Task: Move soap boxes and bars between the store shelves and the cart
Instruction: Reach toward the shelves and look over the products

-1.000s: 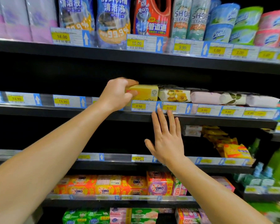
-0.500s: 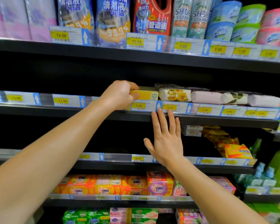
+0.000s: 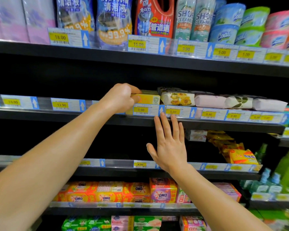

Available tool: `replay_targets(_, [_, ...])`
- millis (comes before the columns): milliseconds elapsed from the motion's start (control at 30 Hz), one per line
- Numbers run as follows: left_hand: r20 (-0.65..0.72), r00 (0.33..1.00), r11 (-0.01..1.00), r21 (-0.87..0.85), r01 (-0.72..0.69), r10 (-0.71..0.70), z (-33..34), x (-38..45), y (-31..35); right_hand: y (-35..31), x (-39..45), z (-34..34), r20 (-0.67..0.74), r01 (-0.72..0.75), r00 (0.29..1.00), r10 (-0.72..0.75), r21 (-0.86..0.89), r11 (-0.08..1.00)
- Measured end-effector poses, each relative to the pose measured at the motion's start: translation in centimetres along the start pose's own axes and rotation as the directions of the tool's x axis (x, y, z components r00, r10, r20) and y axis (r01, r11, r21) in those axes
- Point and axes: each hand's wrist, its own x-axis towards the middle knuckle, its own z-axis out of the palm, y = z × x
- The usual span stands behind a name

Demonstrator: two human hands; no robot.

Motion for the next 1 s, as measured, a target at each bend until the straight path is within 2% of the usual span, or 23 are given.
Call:
replay_targets(467, [-0.015,0.999,0.999,-0.028,0.04,-0.04,0.3,1.1,0.6,-0.4,-0.1,0.1,-0.051,-0.02,0.998,0.023,0.057,0.998])
replay_targets(1000, [0.064,0.994,0.993,0.08,0.086,-0.091,1.1,3.4,0.3,-0.5,-0.2,-0.6,-0.006,-0.042,0.999,0.042,0.02,0.999])
